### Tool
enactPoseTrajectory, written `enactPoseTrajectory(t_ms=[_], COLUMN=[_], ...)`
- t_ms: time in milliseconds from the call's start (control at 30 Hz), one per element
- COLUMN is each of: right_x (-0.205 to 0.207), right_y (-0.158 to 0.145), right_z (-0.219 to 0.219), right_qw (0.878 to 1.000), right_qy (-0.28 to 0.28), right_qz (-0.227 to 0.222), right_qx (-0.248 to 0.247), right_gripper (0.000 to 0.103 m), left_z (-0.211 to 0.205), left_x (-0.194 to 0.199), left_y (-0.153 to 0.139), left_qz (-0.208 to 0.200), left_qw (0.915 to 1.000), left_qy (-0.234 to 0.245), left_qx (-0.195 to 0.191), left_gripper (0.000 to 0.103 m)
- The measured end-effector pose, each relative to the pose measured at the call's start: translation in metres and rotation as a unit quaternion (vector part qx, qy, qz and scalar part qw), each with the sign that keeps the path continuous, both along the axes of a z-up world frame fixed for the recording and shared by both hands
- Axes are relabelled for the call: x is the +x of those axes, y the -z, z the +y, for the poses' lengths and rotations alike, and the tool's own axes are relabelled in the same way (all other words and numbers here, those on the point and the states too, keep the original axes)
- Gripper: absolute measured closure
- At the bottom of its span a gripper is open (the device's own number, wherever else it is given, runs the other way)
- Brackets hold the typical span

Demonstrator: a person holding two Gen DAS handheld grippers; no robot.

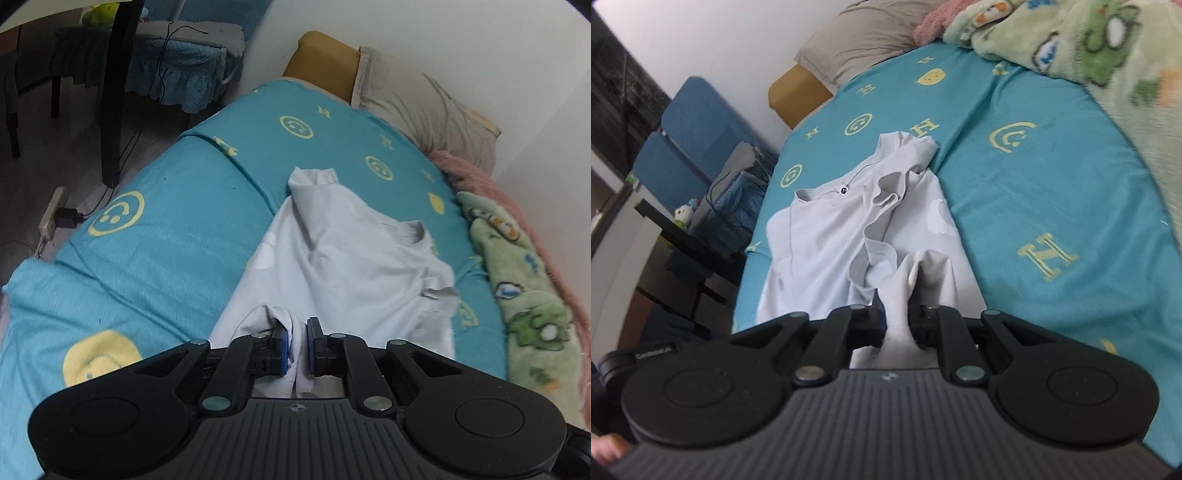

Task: Fold clothes
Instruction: 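Lift the shirt end with both grippers and fold it over toward the collar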

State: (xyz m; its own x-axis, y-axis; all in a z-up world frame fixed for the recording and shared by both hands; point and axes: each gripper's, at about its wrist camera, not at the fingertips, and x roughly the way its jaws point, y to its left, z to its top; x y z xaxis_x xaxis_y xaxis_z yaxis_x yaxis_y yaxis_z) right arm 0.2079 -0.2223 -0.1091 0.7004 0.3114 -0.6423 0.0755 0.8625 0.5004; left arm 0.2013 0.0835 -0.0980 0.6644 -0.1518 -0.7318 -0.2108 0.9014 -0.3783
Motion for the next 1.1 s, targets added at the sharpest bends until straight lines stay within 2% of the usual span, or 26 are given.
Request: enactPoseTrajectory(t_ms=[200,300,333,367,400,433,467,533,833,967,1100], right_x=[0.024,0.026,0.026,0.025,0.023,0.02,0.017,0.01,-0.042,-0.067,-0.089], right_y=[0.022,0.03,0.029,0.028,0.025,0.022,0.02,0.013,-0.022,-0.037,-0.044], right_z=[0.017,0.02,0.02,0.02,0.018,0.017,0.015,0.012,0.016,0.024,0.031], right_qw=[0.998,0.997,0.997,0.997,0.997,0.998,0.998,0.999,0.997,0.995,0.993], right_qy=[-0.028,-0.03,-0.025,-0.02,-0.017,-0.013,-0.009,0.001,0.014,0.008,0.007], right_qz=[-0.011,-0.004,-0.001,0.002,0.002,0.002,0.001,-0.004,-0.035,-0.057,-0.068], right_qx=[-0.059,-0.077,-0.079,-0.08,-0.075,-0.069,-0.063,-0.053,-0.074,-0.086,-0.093], right_gripper=[0.089,0.087,0.084,0.08,0.076,0.064,0.044,0.023,0.023,0.023,0.023], left_z=[-0.004,-0.008,-0.009,-0.01,-0.012,-0.012,-0.012,-0.012,-0.006,-0.004,-0.006], left_x=[0.021,0.018,0.016,0.014,0.011,0.007,0.002,-0.011,-0.081,-0.111,-0.138], left_y=[0.034,0.037,0.035,0.033,0.029,0.026,0.021,0.012,-0.02,-0.029,-0.03], left_qz=[0.008,0.003,-0.001,-0.004,-0.005,-0.008,-0.013,-0.024,-0.075,-0.091,-0.086], left_qw=[0.9993,0.9982,0.9976,0.997,0.9964,0.9958,0.9952,0.9942,0.9892,0.9885,0.99], left_qy=[0.015,0.031,0.039,0.046,0.05,0.05,0.051,0.053,0.045,0.047,0.041], left_qx=[0.033,0.051,0.057,0.062,0.069,0.076,0.082,0.09,0.118,0.112,0.104], left_gripper=[0.091,0.087,0.08,0.067,0.058,0.042,0.033,0.024,0.005,0.004,0.004])
